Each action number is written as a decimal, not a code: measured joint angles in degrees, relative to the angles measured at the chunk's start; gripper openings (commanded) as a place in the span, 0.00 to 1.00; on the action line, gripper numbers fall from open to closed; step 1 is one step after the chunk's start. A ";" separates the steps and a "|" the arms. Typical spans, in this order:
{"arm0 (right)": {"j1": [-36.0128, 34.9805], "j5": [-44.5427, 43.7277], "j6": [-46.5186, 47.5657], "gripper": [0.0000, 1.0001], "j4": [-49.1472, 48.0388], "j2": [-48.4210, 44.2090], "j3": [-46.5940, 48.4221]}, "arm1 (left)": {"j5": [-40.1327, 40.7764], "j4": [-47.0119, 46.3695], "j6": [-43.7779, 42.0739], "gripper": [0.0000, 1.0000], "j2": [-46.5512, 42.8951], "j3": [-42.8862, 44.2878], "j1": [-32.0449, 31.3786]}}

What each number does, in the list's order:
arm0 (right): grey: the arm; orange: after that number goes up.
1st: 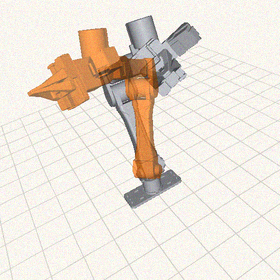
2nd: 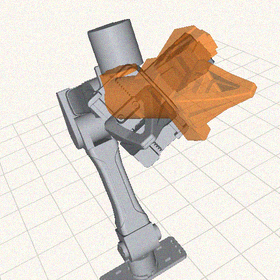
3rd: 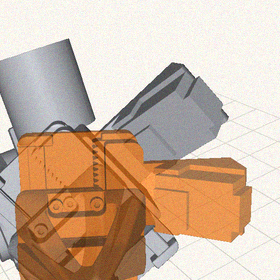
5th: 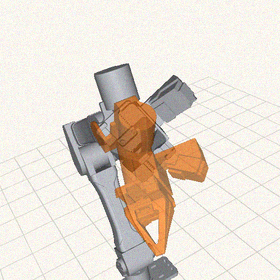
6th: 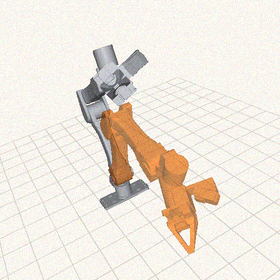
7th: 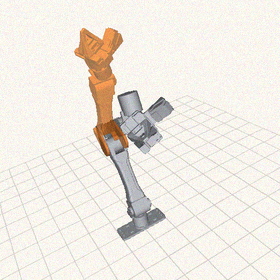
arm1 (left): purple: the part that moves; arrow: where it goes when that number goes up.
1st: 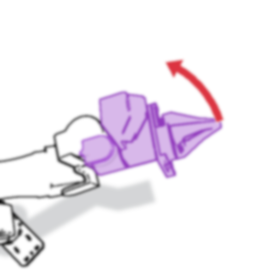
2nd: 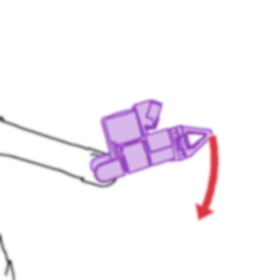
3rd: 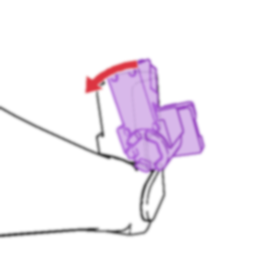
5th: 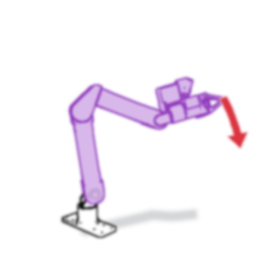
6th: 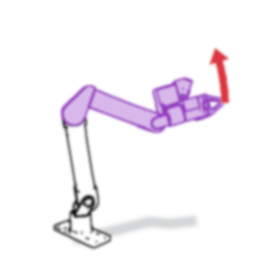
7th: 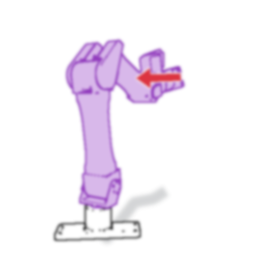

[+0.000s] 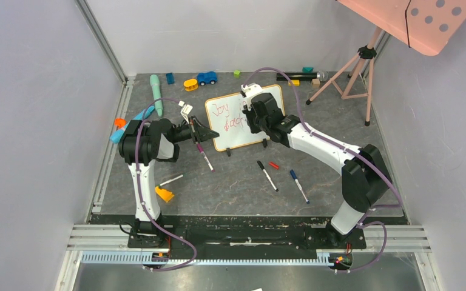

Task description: Write a sentence on the whiteboard

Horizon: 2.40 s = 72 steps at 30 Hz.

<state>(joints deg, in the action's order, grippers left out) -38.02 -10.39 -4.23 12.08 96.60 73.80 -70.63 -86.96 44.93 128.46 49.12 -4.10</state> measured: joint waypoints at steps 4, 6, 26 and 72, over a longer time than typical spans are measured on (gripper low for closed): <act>0.02 0.02 0.00 0.00 0.02 0.00 0.00 | 0.00 0.00 0.00 0.02 0.00 0.00 0.00; 0.02 0.02 -0.02 0.00 0.02 0.00 0.00 | 0.00 0.00 0.00 0.02 0.00 0.00 0.00; 0.42 1.60 -0.07 0.00 0.07 -1.92 -4.42 | 0.00 0.00 0.00 0.02 0.00 0.02 0.00; 2.19 0.76 1.92 0.00 1.11 -6.32 -5.25 | -0.20 0.00 0.02 0.02 0.24 0.42 -0.02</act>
<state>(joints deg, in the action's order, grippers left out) -35.83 -9.63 -2.31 13.19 90.28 68.55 -70.83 -86.96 44.95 128.70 49.54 -4.12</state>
